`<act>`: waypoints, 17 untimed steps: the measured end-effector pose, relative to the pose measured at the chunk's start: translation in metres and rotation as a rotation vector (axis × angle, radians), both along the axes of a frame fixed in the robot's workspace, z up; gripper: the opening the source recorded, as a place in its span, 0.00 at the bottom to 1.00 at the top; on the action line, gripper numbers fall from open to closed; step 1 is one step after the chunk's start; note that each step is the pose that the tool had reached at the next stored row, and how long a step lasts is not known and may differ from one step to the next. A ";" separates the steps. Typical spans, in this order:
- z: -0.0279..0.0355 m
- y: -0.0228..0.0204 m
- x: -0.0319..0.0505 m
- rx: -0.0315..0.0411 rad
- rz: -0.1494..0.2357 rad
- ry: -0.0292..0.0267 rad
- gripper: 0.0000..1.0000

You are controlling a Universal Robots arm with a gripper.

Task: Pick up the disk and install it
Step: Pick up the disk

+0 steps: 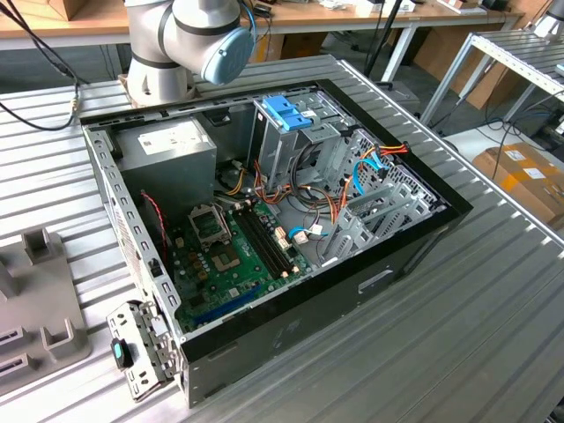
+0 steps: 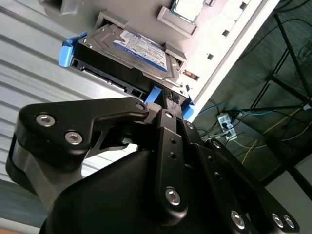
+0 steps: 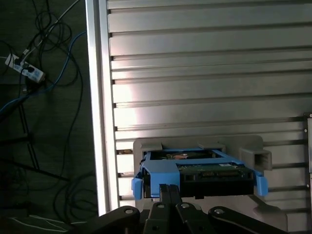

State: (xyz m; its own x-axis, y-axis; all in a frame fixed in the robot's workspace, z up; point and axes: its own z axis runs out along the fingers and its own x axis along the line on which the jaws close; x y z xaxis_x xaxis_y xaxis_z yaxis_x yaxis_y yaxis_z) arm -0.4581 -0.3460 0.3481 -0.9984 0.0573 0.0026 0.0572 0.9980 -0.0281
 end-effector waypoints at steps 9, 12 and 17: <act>0.0000 0.0000 0.0000 0.0000 0.011 0.0000 0.11; 0.0000 0.0000 0.0000 0.0000 0.013 -0.0001 0.11; 0.0000 0.0000 0.0000 0.0000 0.020 0.0000 0.11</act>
